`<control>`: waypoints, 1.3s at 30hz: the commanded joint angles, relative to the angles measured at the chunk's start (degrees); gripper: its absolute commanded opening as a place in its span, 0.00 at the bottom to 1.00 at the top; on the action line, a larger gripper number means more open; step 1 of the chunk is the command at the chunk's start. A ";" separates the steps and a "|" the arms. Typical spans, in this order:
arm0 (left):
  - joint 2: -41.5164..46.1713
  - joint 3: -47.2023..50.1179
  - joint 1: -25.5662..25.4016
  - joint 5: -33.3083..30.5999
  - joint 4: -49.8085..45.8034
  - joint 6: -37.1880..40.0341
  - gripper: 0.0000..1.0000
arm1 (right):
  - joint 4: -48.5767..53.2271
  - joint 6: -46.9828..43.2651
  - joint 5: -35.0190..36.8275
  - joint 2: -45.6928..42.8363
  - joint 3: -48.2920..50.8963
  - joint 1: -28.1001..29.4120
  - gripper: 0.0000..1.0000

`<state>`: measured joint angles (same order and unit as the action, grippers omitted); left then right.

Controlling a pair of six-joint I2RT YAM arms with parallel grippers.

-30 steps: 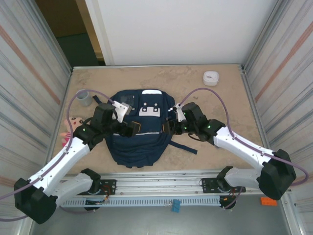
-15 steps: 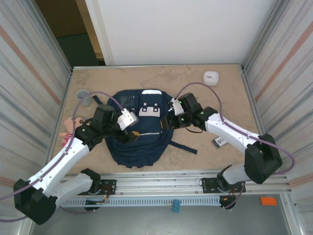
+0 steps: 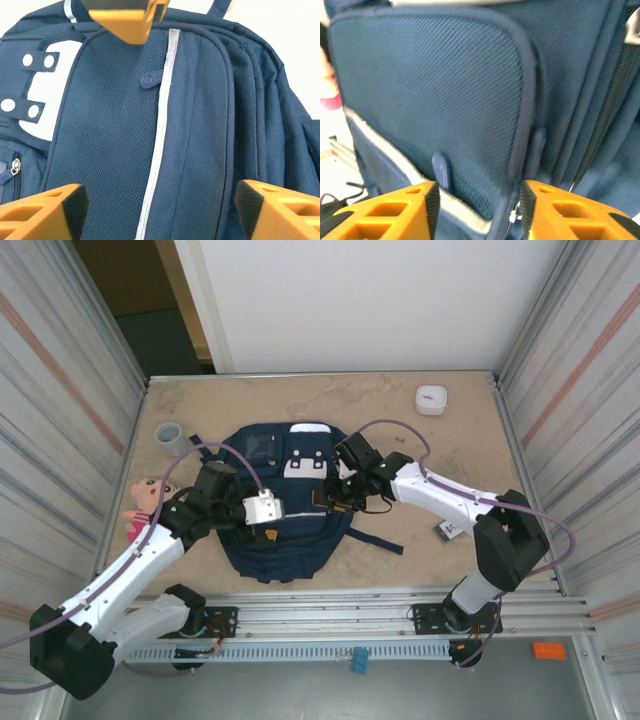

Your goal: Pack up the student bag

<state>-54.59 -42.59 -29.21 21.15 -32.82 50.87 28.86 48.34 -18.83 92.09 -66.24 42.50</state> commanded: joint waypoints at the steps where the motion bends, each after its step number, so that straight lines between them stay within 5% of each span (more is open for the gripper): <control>1: 1.58 0.91 0.17 2.04 0.03 2.47 0.79 | 3.14 1.24 4.12 2.71 -2.61 0.85 0.25; 3: 1.63 1.19 0.19 2.32 0.17 2.54 0.79 | 2.71 1.00 2.59 2.72 -3.47 0.64 0.06; 5: 1.13 1.03 0.14 2.94 -0.33 2.94 0.79 | 2.13 0.72 1.39 1.46 -4.82 0.65 0.00; 12: -1.96 0.05 -1.36 3.96 1.71 2.99 0.78 | 0.61 0.41 -2.25 -2.34 -7.85 -1.22 0.00; 18: -5.15 0.54 -4.71 -1.94 6.32 2.75 0.76 | -0.93 1.22 -4.53 -3.63 -7.29 -2.52 0.00; 24: -7.92 2.02 -6.74 -5.37 13.98 0.08 0.58 | -2.20 2.11 -5.24 -5.00 -7.08 -2.75 0.00; 26: -8.16 2.07 -7.26 -7.44 15.84 -2.20 0.44 | -3.48 2.13 -5.09 -5.97 -6.33 -2.87 0.00; 27: -7.63 2.29 -7.11 -7.32 16.31 -3.24 0.28 | -4.21 1.90 -4.34 -6.76 -5.67 -2.93 0.00; 29: -5.94 3.34 -6.21 -5.11 17.14 -4.23 0.02 | -6.00 -0.51 -1.04 -10.31 -3.17 -3.16 0.12; 34: 0.68 6.98 1.15 11.50 17.78 -7.02 0.00 | -12.49 -14.37 3.32 -21.24 6.65 -6.36 0.44; 39: 5.13 10.80 4.35 18.56 19.44 -6.75 0.00 | -22.97 -26.74 0.42 -28.48 17.31 -12.97 0.70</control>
<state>-51.83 -32.73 -25.74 30.72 -16.97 45.17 13.58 32.64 -17.65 64.82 -53.56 32.21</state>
